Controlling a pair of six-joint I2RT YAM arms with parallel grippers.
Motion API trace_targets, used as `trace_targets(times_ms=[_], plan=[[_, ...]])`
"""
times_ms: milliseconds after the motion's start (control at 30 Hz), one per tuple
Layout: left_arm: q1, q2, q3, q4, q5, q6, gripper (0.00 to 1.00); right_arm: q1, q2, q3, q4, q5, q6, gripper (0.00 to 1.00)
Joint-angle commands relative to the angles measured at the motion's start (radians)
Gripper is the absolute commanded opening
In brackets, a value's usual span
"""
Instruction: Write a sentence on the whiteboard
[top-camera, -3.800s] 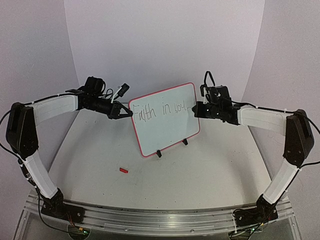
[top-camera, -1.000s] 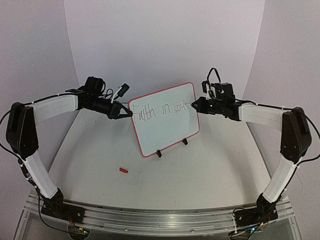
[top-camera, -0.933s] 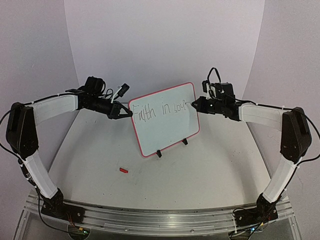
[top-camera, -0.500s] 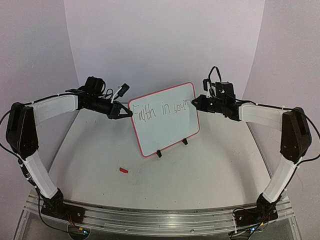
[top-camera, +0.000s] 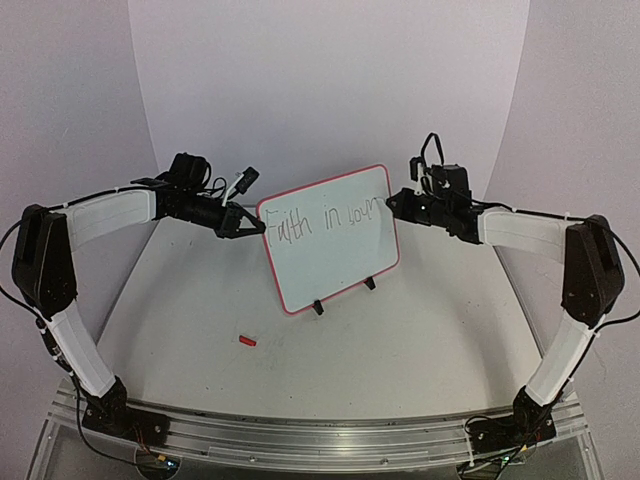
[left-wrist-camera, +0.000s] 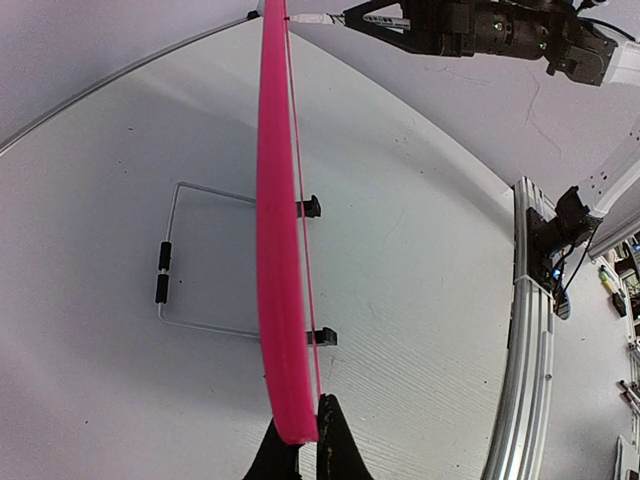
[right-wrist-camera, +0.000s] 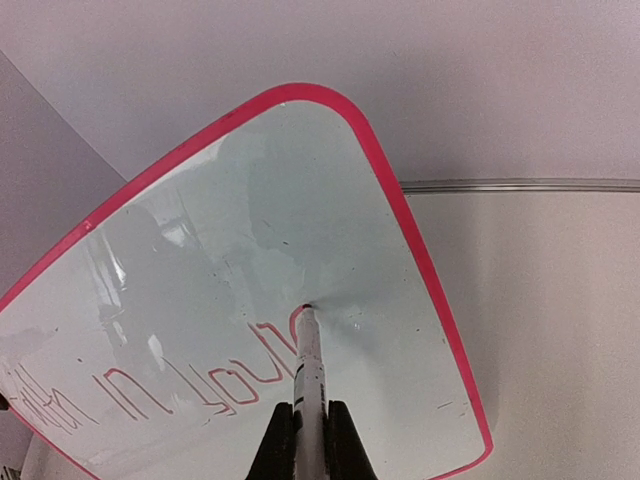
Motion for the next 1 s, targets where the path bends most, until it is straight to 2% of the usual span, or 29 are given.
trace_targets(times_ms=[0,967], plan=[[-0.032,0.013,0.005,-0.072,-0.012,0.047,0.00,0.005,-0.074,-0.046,0.038,0.056,0.009,0.00],[-0.033,0.010,0.006,-0.074,-0.016,0.049,0.00,0.005,0.006,0.019,0.022,-0.035,-0.004,0.00]])
